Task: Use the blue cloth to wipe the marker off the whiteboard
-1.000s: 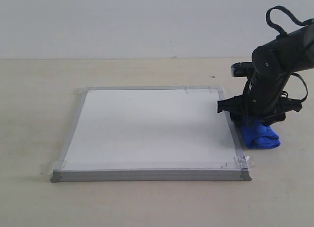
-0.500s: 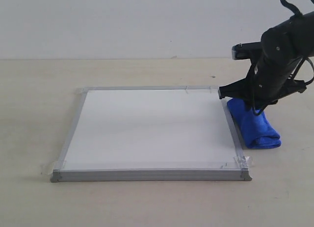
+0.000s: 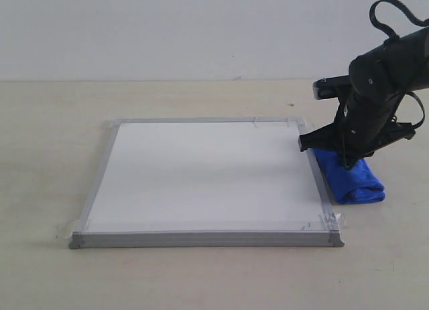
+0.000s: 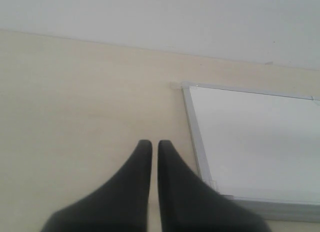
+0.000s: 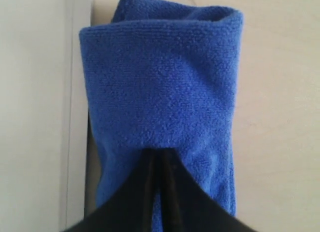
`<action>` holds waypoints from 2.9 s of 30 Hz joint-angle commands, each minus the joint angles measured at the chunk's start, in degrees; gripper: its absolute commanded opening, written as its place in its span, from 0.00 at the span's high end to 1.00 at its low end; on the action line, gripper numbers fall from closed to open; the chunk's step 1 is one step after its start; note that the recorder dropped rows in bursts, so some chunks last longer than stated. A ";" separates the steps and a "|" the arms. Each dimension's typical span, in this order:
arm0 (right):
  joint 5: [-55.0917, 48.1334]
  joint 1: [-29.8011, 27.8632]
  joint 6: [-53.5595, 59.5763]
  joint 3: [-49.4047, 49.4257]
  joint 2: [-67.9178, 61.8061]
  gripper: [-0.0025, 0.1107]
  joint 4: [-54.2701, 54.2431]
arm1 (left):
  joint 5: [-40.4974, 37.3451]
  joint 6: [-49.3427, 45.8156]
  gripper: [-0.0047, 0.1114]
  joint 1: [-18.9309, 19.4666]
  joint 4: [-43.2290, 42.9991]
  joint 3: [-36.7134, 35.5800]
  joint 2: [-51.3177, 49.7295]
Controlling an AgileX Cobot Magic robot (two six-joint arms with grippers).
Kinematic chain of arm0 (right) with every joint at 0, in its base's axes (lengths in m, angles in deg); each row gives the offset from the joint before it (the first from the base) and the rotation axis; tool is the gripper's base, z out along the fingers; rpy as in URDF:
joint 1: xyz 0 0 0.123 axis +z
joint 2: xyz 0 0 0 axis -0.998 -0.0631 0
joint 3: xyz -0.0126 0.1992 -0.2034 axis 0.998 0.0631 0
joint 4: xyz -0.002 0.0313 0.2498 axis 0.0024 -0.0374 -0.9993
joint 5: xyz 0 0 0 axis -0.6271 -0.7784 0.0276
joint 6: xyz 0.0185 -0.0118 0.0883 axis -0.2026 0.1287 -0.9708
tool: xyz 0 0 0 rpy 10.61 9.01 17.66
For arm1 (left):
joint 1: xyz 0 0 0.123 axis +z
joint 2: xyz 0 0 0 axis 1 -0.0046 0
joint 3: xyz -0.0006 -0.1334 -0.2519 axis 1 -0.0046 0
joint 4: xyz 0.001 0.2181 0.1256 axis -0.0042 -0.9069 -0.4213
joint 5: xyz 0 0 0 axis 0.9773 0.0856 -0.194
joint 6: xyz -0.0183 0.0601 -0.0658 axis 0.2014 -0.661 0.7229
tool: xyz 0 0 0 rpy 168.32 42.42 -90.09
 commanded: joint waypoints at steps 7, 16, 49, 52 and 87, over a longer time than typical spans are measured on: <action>-1.19 2.78 3.87 0.68 8.76 0.98 -1.47 | 0.41 0.36 0.92 0.07 0.17 -0.14 0.19; -1.51 4.34 -1.10 15.08 30.82 0.98 3.27 | 0.41 0.36 0.92 0.07 0.17 -0.14 0.19; -5.34 6.37 -1.13 35.32 71.13 0.98 -6.11 | 0.41 0.36 0.92 0.07 0.17 -0.14 0.19; -5.26 6.66 -1.13 35.32 71.47 0.98 -6.36 | 0.41 0.36 0.92 0.07 0.17 -0.14 0.19; 13.01 7.26 -13.04 58.85 107.69 0.98 3.93 | 0.41 0.36 0.92 0.07 0.17 -0.14 0.19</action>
